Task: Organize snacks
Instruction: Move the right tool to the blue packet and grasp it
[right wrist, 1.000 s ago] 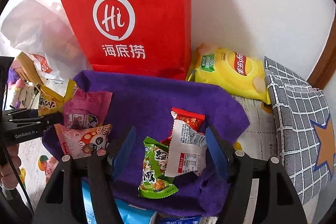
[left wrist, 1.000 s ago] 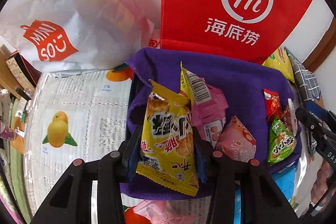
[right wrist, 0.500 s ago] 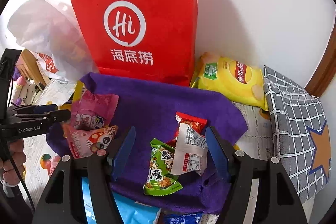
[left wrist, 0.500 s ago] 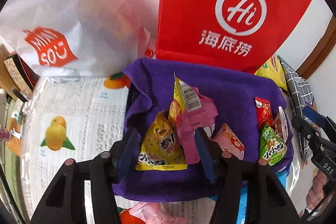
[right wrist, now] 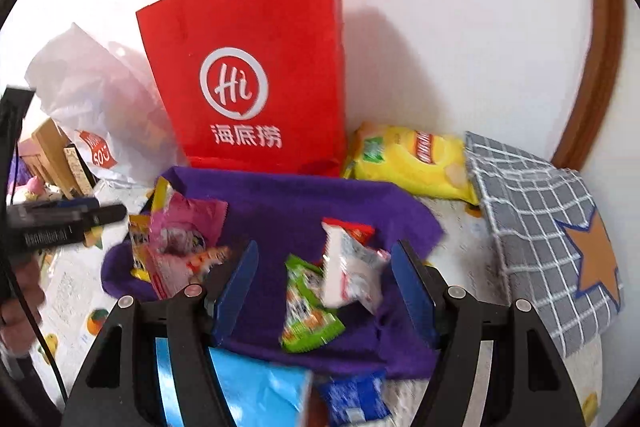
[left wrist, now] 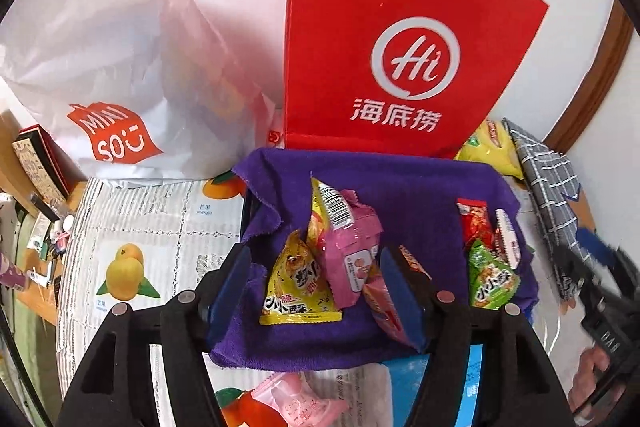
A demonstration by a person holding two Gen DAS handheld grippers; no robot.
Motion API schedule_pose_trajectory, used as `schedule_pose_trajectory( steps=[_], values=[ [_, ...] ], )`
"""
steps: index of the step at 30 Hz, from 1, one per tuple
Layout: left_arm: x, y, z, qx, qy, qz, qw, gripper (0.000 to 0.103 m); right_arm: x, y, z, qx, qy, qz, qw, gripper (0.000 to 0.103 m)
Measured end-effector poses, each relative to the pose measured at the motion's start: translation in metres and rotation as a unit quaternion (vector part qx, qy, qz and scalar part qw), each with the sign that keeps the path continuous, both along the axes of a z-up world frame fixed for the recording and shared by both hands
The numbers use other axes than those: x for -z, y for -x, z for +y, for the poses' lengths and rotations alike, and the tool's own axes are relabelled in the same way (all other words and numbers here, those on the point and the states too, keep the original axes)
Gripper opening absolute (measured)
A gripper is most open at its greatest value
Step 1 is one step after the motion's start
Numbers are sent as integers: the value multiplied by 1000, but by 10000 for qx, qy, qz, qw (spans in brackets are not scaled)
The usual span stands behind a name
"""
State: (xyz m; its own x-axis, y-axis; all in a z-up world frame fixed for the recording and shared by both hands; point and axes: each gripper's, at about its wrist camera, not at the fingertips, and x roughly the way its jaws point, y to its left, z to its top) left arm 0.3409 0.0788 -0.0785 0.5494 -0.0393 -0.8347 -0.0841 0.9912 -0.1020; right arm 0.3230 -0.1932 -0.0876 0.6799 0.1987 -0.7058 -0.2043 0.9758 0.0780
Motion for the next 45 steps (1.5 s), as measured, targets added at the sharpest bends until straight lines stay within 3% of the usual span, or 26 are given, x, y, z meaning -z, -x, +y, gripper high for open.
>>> schedule_pose_trajectory(
  steps=[6, 9, 13, 26, 28, 30, 39, 45],
  values=[
    [-13, 8, -7, 45, -117, -105, 9999, 68, 35, 36, -29, -59, 44, 536, 9985, 68],
    [-18, 12, -12, 109, -149, -185, 9997, 69, 52, 50, -34, -110, 204, 699, 9973, 58],
    [-23, 16, -16, 165, -197, -263, 9993, 70, 68, 62, -40, -350, -58, 871, 9956, 57],
    [-18, 14, -15, 180, -150, -179, 9996, 70, 106, 27, -31, -751, -131, 1387, 9874, 58],
    [-17, 13, -15, 179, -157, -161, 9996, 70, 108, 24, -34, -761, -347, 1382, 9869, 54],
    [-16, 13, -15, 173, -167, -154, 9996, 70, 106, 25, -38, -673, -332, 1364, 9878, 39],
    [-25, 24, -17, 158, -253, -198, 9994, 70, 73, 85, -63, -315, -444, 1093, 9925, 38],
    [-4, 54, -2, -134, -177, 95, 9997, 70, 92, 120, -64, 113, -383, 1127, 9928, 39]
  ],
)
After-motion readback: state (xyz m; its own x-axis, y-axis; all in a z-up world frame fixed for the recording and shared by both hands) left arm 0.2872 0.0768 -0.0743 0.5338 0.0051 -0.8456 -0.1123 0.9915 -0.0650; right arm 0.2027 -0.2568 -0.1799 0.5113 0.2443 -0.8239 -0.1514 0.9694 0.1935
